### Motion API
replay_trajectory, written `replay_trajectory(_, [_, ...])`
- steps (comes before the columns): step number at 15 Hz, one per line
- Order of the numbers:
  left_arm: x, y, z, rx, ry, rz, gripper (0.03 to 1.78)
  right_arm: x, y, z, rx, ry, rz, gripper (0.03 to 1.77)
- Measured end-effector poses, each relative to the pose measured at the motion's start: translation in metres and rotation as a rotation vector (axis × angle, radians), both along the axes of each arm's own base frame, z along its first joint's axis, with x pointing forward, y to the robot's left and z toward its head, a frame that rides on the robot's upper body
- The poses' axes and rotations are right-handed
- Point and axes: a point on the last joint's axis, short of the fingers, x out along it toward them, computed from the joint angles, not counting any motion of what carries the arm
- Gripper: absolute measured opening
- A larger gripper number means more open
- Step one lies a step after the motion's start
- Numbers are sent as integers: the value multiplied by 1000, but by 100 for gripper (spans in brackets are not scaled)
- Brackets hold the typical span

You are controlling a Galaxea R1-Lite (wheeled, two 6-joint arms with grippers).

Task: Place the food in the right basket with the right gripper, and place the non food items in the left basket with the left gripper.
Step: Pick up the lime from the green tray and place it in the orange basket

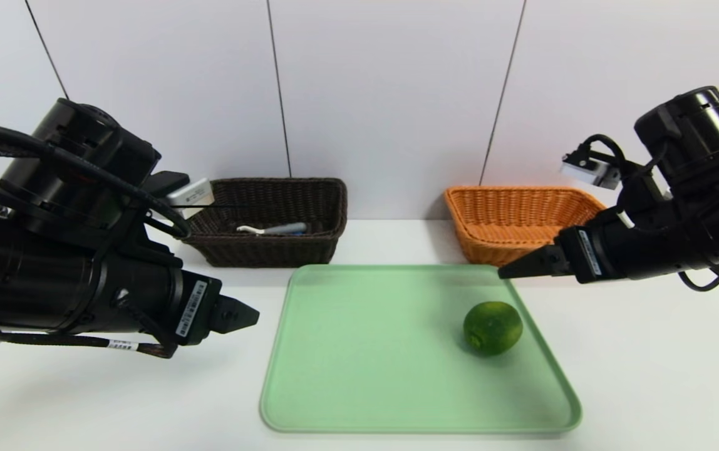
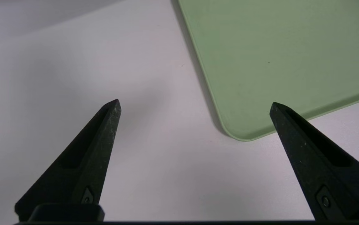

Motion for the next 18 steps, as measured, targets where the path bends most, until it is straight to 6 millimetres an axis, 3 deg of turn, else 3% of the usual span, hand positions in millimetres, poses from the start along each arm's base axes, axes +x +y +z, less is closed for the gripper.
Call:
replay_trajectory(3, [0, -1, -2, 2, 7, -3, 169, -1, 20, 0, 10, 88, -135, 171])
replay_trajectory(8, [0, -3, -5, 5, 18, -5, 169, 0, 36, -12, -35, 237, -316, 171])
replay_trajectory(18, [4, -7, -11, -4, 10, -9, 169, 29, 63, -48, -69, 384, -407, 171])
